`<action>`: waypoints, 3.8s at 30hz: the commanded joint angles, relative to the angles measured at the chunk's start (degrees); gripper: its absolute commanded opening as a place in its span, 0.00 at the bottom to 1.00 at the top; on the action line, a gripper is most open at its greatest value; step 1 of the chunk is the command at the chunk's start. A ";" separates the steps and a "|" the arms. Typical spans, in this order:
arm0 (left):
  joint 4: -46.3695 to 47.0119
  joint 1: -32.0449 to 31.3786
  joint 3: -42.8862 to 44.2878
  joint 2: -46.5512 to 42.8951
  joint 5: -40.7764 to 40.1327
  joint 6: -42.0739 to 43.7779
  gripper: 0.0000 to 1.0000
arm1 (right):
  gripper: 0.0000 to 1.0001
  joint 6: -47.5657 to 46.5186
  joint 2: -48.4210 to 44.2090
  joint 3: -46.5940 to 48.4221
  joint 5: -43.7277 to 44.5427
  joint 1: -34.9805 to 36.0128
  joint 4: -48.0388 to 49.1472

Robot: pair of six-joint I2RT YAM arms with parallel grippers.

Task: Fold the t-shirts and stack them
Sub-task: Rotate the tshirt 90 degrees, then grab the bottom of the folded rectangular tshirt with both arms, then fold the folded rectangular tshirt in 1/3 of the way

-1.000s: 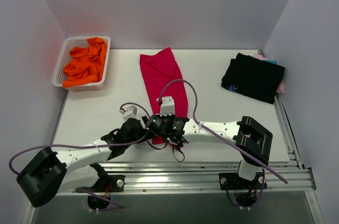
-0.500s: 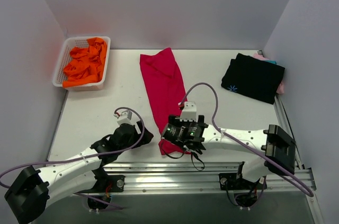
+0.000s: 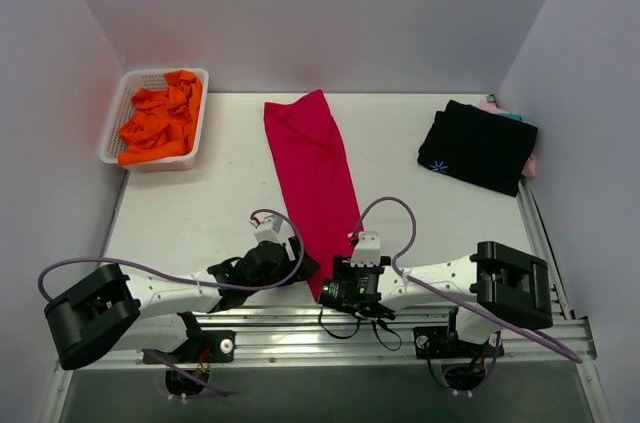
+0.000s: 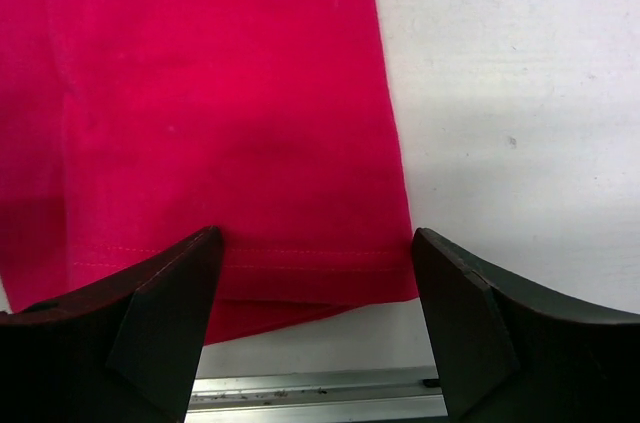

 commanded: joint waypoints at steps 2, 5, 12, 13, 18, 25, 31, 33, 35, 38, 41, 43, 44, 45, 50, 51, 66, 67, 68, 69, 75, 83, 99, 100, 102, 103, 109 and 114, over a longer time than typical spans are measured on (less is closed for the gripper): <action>-1.07 -4.56 2.16 4.63 -0.07 -2.38 0.79 | 0.72 5.20 -1.35 -2.32 2.52 0.00 -1.18; -3.62 -7.56 4.63 5.87 -1.12 -2.81 0.78 | 0.68 5.99 -2.93 -3.29 3.05 0.00 -1.45; -1.52 -10.90 4.37 10.17 -1.66 -4.48 0.46 | 0.51 5.55 -5.84 -5.05 3.75 0.00 0.05; -1.08 -11.08 4.19 10.87 -1.22 -4.66 0.44 | 0.49 5.64 -5.84 -4.96 3.84 0.00 0.05; 1.47 -12.66 3.58 16.32 -2.45 -5.45 0.19 | 0.14 4.67 -5.75 -4.96 4.02 0.00 0.75; 2.10 -13.97 2.00 18.89 -2.09 -7.29 0.02 | 0.00 5.02 -6.19 -4.35 3.05 1.23 -0.57; -18.09 -19.68 0.85 2.93 -7.45 -13.26 0.02 | 0.00 15.10 -2.77 -0.67 3.40 9.47 -8.91; -27.73 -22.32 0.85 -2.54 -9.38 -15.98 0.02 | 0.00 19.93 0.13 2.57 3.40 12.03 -13.38; -34.61 -24.16 1.37 -11.68 -10.88 -18.01 0.02 | 0.00 23.11 2.15 5.22 3.58 15.54 -18.64; -45.53 -26.28 1.82 -23.02 -13.17 -20.31 0.02 | 0.00 26.29 5.49 10.05 4.81 18.01 -23.32; -49.73 -26.37 1.72 -28.49 -15.97 -19.95 0.02 | 0.00 25.60 4.45 12.17 7.18 18.11 -23.69; -53.26 -26.20 4.97 -28.76 -18.34 -19.87 0.02 | 0.00 24.81 3.13 13.05 9.37 17.67 -23.60; -56.06 -26.28 6.37 -28.50 -21.05 -19.78 0.02 | 0.00 23.15 1.65 13.31 10.16 17.32 -23.25; -57.31 -26.20 9.17 -28.15 -22.21 -19.34 0.02 | 0.00 22.09 0.94 13.67 10.78 16.27 -22.98; -59.00 -25.85 15.35 -25.86 -28.18 -17.23 0.02 | 0.00 14.36 -4.77 15.51 14.65 10.82 -20.97; -58.73 -25.32 15.96 -25.60 -28.89 -15.84 0.02 | 0.00 10.16 -5.74 15.43 14.91 9.42 -19.83; -27.01 7.63 19.12 -7.68 -15.72 12.73 0.02 | 0.00 -20.81 -6.37 14.81 6.48 -15.98 6.72; -26.04 8.60 19.39 -5.58 -14.93 13.18 0.02 | 0.00 -21.51 -5.67 15.07 5.96 -16.52 8.12; -23.42 9.48 19.57 -4.34 -12.84 13.79 0.02 | 0.00 -22.13 -4.27 15.68 5.52 -17.13 8.83; -22.53 10.36 19.83 -3.28 -12.47 14.49 0.02 | 0.00 -23.44 -3.56 15.95 4.99 -18.79 9.71; -13.76 19.49 22.99 8.75 -6.50 16.07 0.04 | 0.00 -28.54 6.45 19.99 -0.90 -25.04 17.18; -7.30 34.00 38.08 27.49 4.93 17.49 0.94 | 1.00 -31.88 19.47 40.72 4.10 -34.35 10.43; -21.11 14.42 17.57 -0.35 -8.40 8.36 0.94 | 0.99 -27.60 -9.43 4.73 -1.25 -25.49 21.84; -20.50 13.54 14.24 -1.24 -8.68 7.74 0.94 | 0.99 -26.71 -12.14 2.62 -1.60 -24.27 23.76; -20.41 12.04 11.41 -4.13 -9.12 6.33 0.94 | 0.99 -25.65 -14.62 -3.52 -3.88 -23.73 26.92; -20.76 11.86 10.27 -5.02 -9.13 6.24 0.94 | 0.99 -24.78 -16.46 -5.30 -4.76 -23.47 28.07; -20.50 11.77 5.69 -7.58 -10.36 5.62 0.94 | 0.98 -23.19 -14.99 -10.50 -6.79 -22.50 33.61; -16.38 11.69 4.72 -2.49 -9.92 4.74 0.94 | 0.98 -23.36 -4.90 -9.71 -9.77 -22.06 40.29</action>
